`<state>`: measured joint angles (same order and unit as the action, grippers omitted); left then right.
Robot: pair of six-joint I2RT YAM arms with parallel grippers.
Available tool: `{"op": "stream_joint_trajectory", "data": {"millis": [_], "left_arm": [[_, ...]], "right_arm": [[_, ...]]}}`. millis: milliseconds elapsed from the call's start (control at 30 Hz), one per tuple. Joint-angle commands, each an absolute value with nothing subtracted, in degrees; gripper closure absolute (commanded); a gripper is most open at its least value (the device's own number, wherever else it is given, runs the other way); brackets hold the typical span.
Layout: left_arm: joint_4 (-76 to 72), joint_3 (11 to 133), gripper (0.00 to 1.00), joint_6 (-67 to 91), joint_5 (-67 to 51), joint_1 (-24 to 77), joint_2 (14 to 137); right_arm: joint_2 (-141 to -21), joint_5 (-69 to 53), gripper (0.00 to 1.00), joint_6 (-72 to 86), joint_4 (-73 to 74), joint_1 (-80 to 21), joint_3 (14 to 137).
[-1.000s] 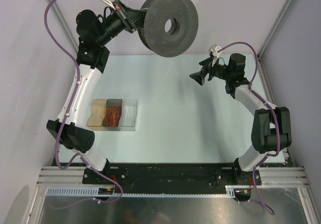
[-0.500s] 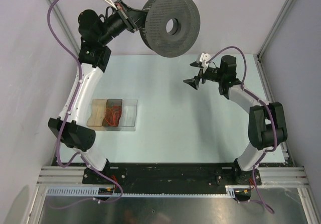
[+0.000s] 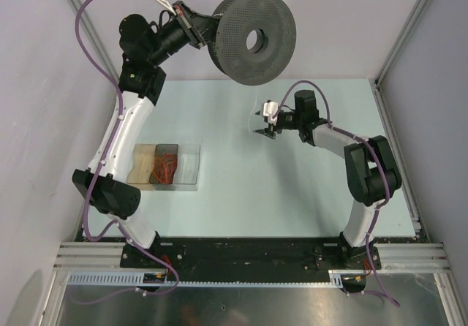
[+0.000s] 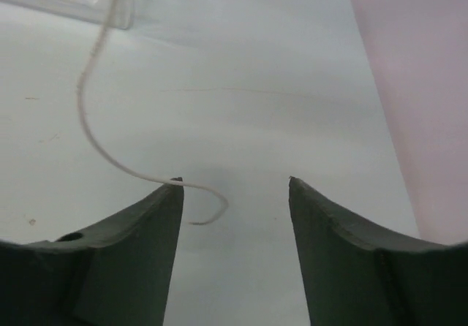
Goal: Wrap the cables
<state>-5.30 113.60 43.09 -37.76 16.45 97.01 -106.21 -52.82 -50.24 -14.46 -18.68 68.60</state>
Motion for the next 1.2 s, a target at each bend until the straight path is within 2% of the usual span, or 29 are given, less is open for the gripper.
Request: {"op": "stream_joint_trajectory", "data": {"millis": [0, 133, 200, 433, 667, 967, 1167], "left_arm": [[-10.19, 115.50, 1.00, 44.01, -37.02, 16.61, 95.05], [-10.12, 115.06, 1.00, 43.78, -35.47, 16.53, 95.24], [-9.93, 114.44, 1.00, 43.16, -33.06, 16.39, 95.18], [-0.18, 110.68, 1.00, 34.72, -13.54, 16.79, 94.31], [5.36, 105.71, 1.00, 18.67, 6.47, 21.96, 96.00], [6.00, 97.63, 1.00, 10.76, 9.88, 26.10, 99.22], [5.76, 89.85, 1.00, 5.84, 1.90, 26.92, 98.38]], "right_arm": [[-106.01, -53.36, 0.48, -62.01, -5.86, -19.57, 70.75], [-104.10, -54.67, 0.90, -70.27, 5.14, -18.99, 70.68], [-102.93, -54.98, 0.97, -71.60, 9.20, -18.70, 70.67], [-94.49, -55.86, 1.00, -72.96, 21.86, -20.26, 68.86], [-83.49, -55.47, 1.00, -71.72, 28.78, -23.48, 67.46], [-73.76, -52.47, 1.00, -60.53, 15.79, -26.70, 67.44], [-71.34, -47.04, 1.00, -50.51, 0.04, -26.89, 67.51]]}}
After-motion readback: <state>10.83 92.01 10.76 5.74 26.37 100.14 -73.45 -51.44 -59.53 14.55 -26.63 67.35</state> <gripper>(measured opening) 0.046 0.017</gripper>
